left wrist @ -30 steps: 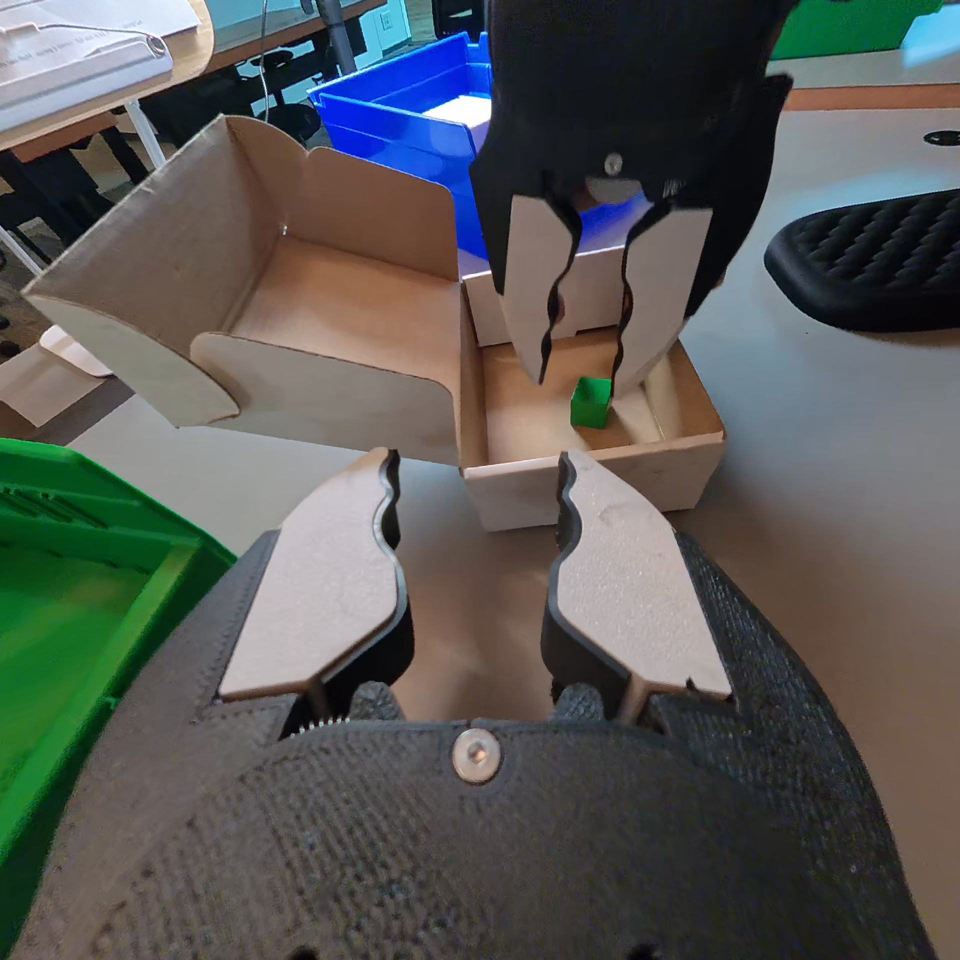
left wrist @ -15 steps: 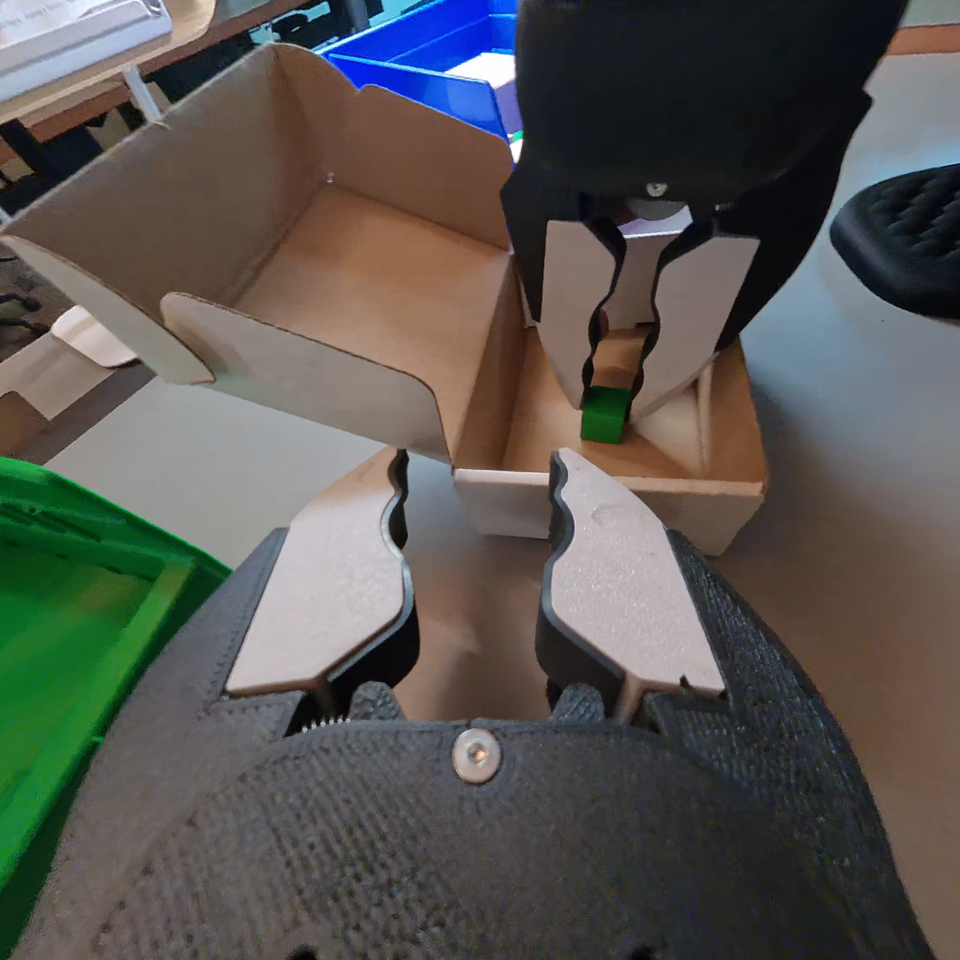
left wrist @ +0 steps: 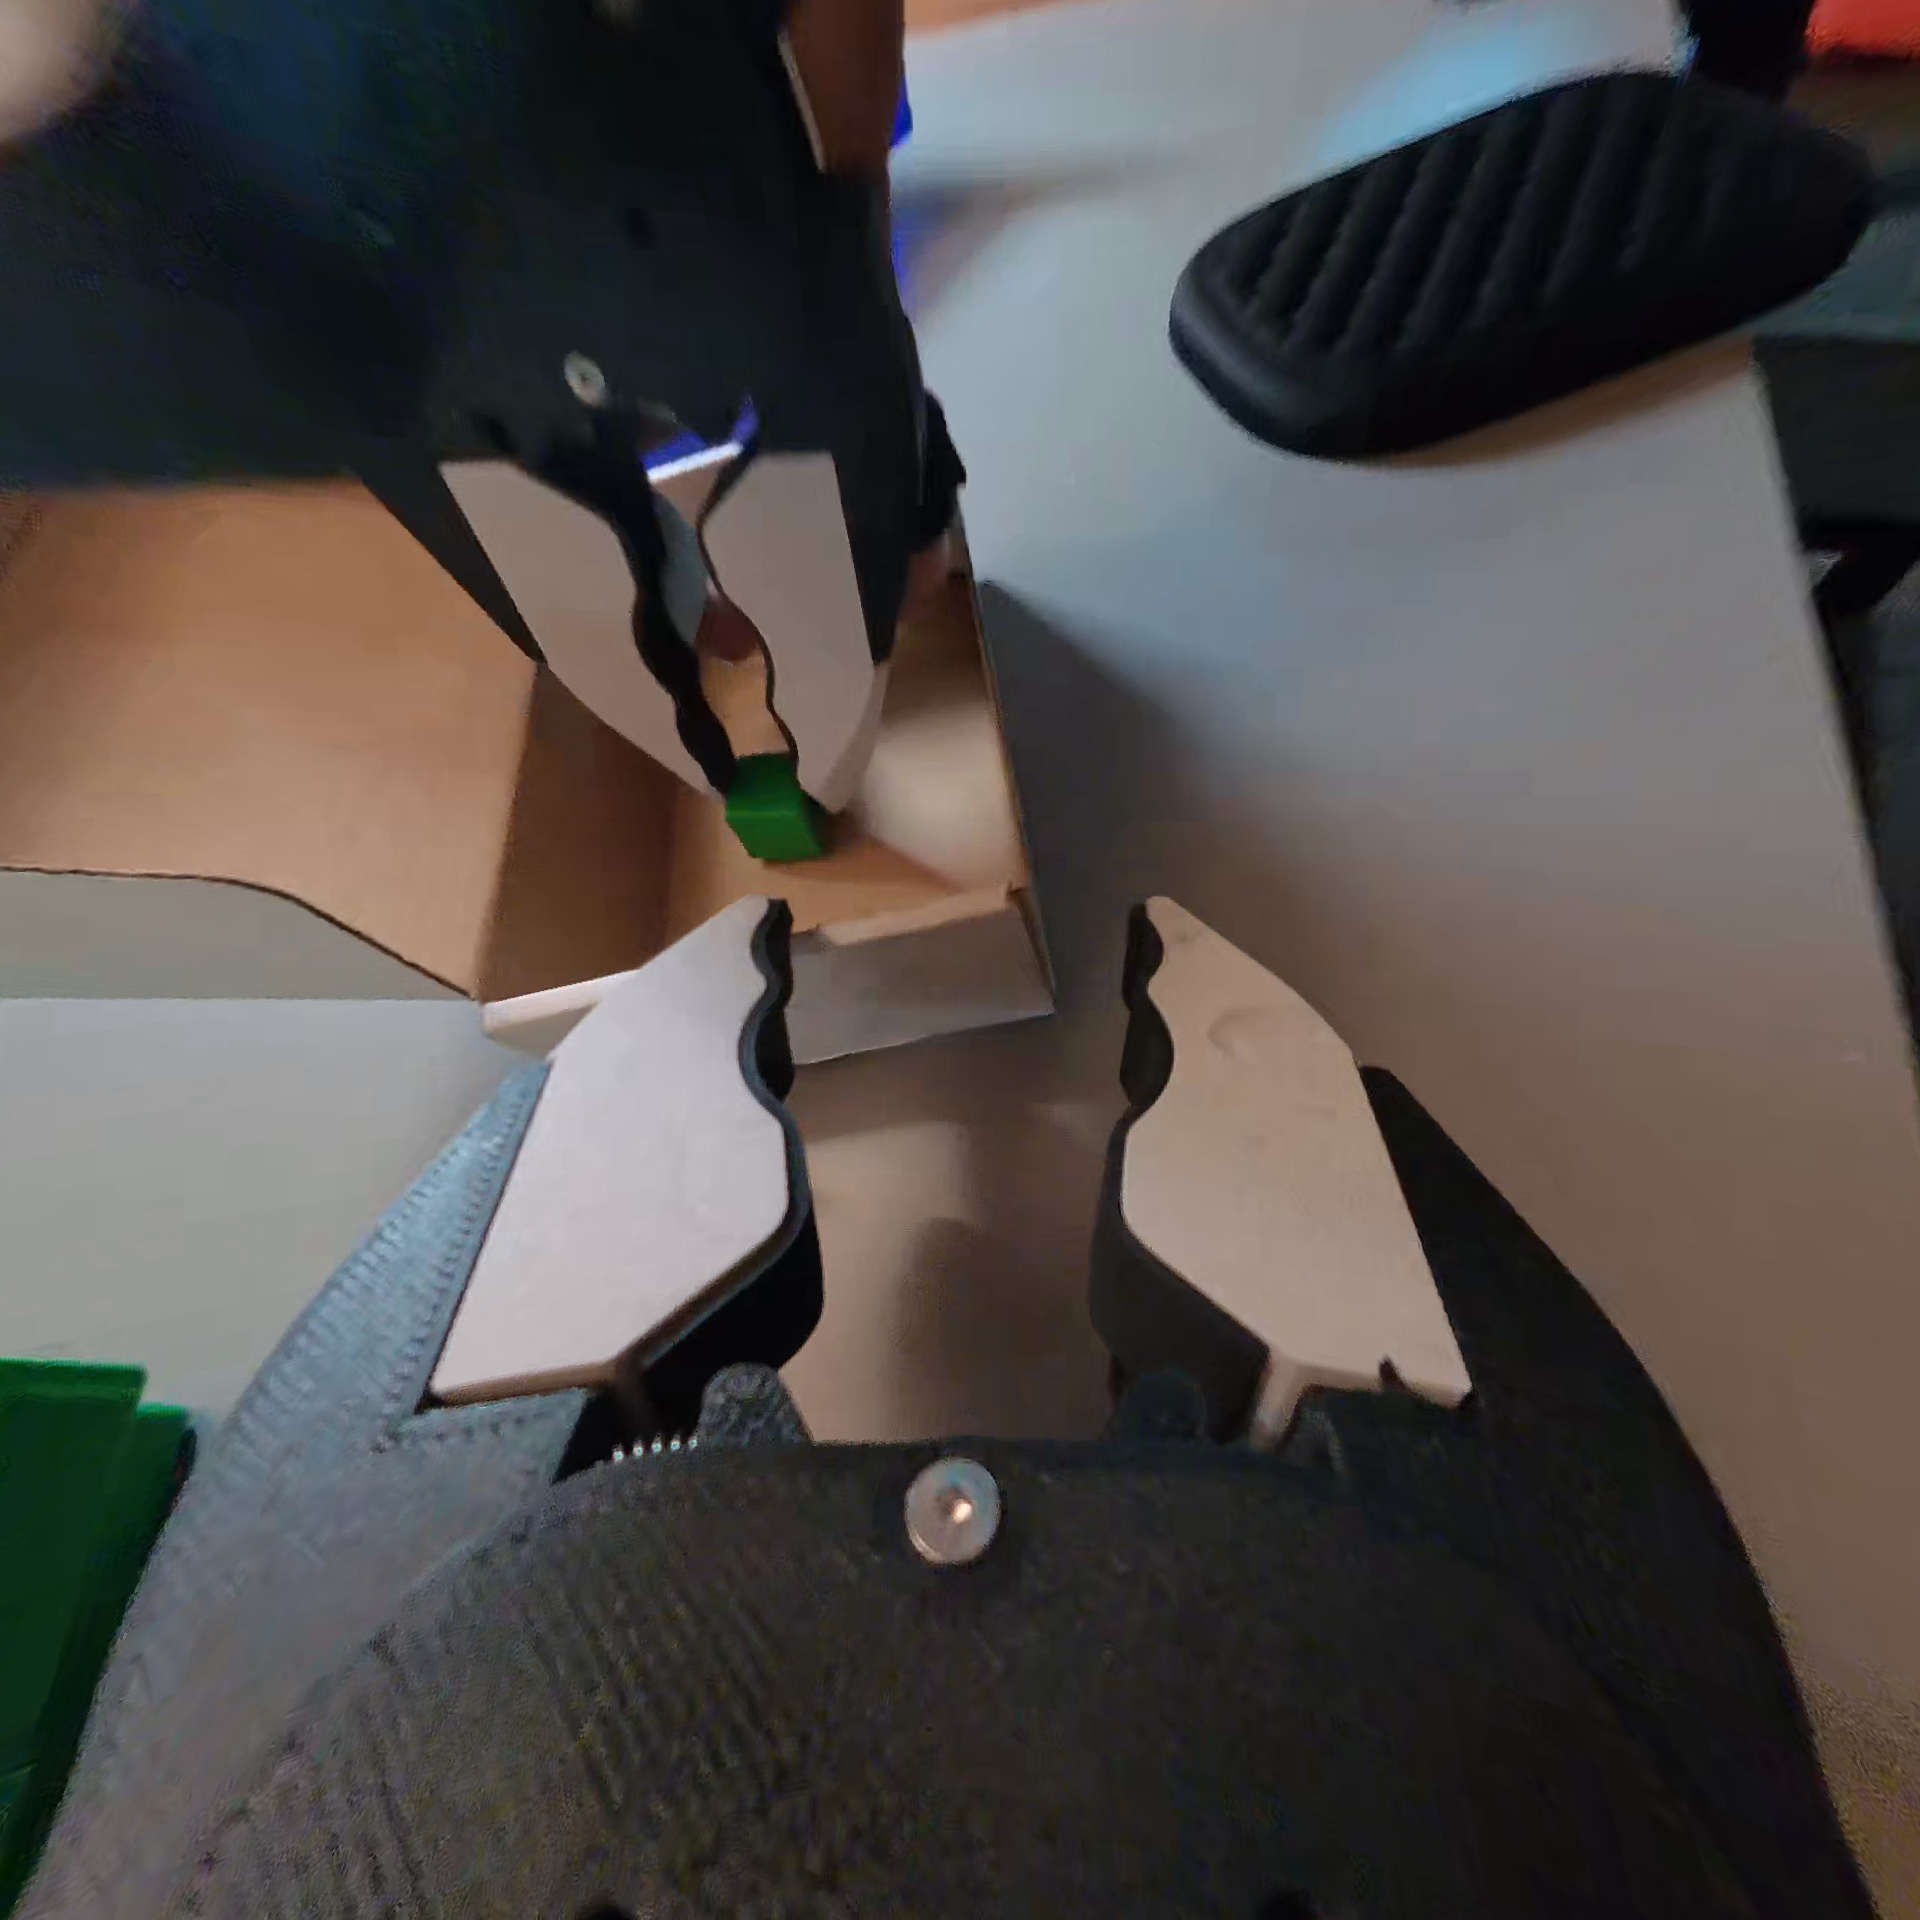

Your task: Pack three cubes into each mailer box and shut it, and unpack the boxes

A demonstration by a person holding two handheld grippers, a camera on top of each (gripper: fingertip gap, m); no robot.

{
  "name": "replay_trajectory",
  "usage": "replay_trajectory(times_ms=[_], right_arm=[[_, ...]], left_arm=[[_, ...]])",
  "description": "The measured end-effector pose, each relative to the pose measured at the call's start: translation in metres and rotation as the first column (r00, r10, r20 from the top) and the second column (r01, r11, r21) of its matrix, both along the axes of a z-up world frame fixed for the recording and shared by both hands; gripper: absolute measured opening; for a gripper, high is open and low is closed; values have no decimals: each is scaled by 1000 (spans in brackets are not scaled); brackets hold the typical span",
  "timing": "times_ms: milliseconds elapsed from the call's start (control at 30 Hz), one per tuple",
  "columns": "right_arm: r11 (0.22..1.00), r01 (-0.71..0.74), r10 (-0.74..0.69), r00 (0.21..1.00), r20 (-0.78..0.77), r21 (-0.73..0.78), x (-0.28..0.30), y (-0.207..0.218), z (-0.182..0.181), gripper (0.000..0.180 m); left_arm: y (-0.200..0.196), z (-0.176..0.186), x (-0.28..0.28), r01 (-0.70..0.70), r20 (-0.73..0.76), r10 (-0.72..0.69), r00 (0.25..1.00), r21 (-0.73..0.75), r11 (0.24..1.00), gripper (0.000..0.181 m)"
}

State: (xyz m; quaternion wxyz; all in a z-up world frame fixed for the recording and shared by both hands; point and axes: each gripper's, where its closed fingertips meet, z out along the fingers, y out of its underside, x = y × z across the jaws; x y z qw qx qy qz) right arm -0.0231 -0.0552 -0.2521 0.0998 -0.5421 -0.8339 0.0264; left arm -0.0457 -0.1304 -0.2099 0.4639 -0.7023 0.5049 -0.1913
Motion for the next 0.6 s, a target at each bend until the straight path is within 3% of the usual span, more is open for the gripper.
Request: replay_trajectory(times_ms=[133, 367, 600], right_arm=[[1000, 19, -19, 999, -32, -12, 2, 1, 4, 21], [999, 49, -49, 994, -95, -7, 8, 4, 16, 21], [994, 107, -101, 972, -211, 14, 21, 22, 65, 21]], left_arm=[[13, -5, -1, -61, -77, 68, 995, 82, 995, 48], [23, -6, -6, -113, -79, 121, 990, 102, 988, 46], [30, -5, -18, -129, -97, 142, 985, 129, 983, 43]])
